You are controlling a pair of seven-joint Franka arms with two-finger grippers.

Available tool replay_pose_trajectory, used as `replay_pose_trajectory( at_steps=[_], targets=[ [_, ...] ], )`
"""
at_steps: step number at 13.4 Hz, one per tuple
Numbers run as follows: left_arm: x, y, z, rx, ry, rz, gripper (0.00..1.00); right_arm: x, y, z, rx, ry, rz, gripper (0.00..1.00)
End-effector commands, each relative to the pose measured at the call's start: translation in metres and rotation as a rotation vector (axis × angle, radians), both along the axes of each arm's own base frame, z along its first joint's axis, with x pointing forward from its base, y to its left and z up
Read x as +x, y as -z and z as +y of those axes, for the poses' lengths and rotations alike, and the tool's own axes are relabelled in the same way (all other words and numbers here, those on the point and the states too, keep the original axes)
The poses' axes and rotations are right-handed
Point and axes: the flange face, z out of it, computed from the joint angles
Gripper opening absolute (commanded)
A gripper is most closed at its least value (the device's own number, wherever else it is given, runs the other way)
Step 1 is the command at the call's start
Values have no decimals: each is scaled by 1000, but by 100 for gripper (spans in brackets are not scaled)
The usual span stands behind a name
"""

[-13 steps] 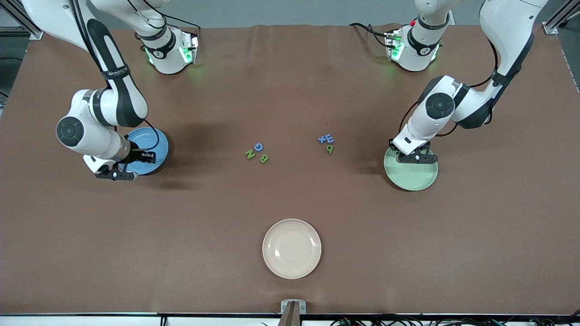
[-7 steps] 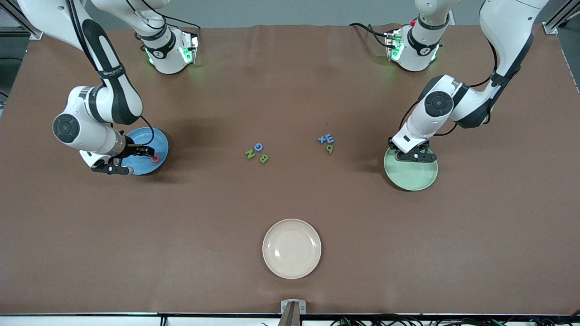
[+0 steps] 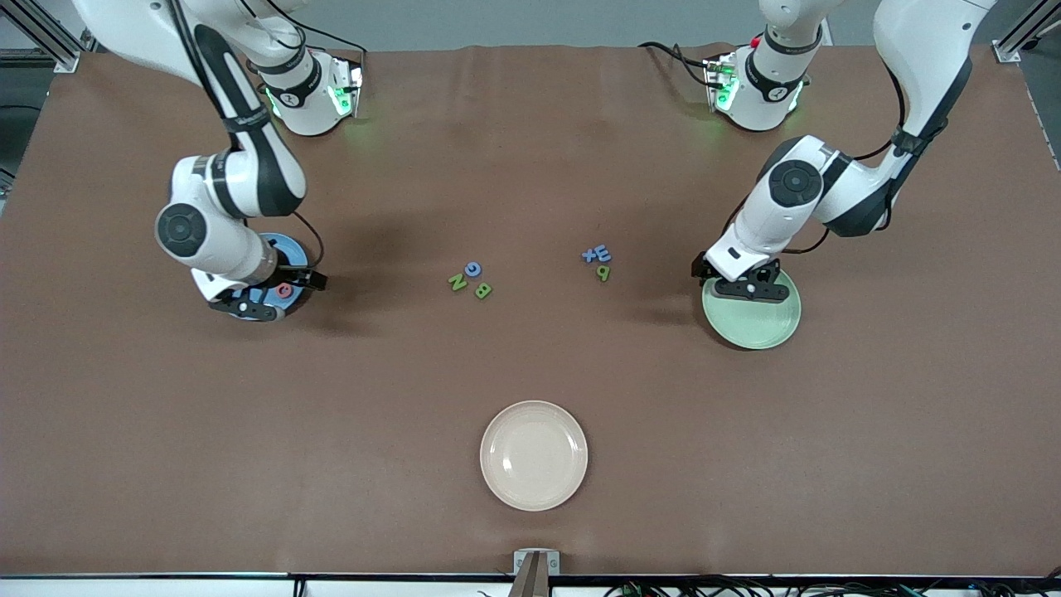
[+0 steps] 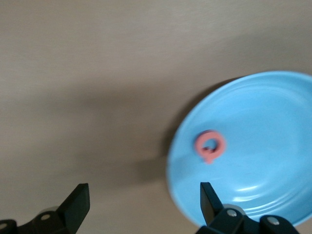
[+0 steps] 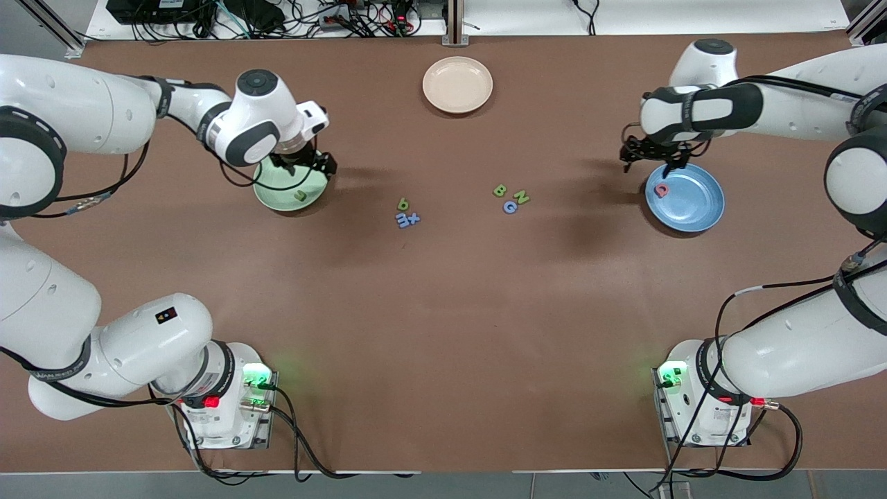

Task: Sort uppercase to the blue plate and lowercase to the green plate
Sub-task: 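Grasp the green N with the right gripper while the left gripper reaches b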

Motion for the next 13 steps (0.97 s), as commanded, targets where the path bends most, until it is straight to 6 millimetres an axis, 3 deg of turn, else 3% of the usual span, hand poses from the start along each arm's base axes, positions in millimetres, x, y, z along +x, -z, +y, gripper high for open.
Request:
replay_pose_trajectory(
  at_steps=[1, 5, 7, 10, 13],
  targets=[
    [7, -11, -39, -31, -44, -4, 99, -7, -8, 46, 21, 117, -49, 100],
    [6, -11, -112, -127, -143, 23, 99, -23, 5, 129, -5, 439, -102, 97],
    [-5, -6, -147, -157, -163, 50, 99, -26, 14, 158, -3, 549, -127, 97],
    [-17, 9, -170, -146, -147, 71, 99, -26, 25, 201, -17, 656, -125, 97],
    [-29, 27, -191, -114, -152, 76, 98, -29, 34, 230, -23, 711, -125, 96]
  ],
)
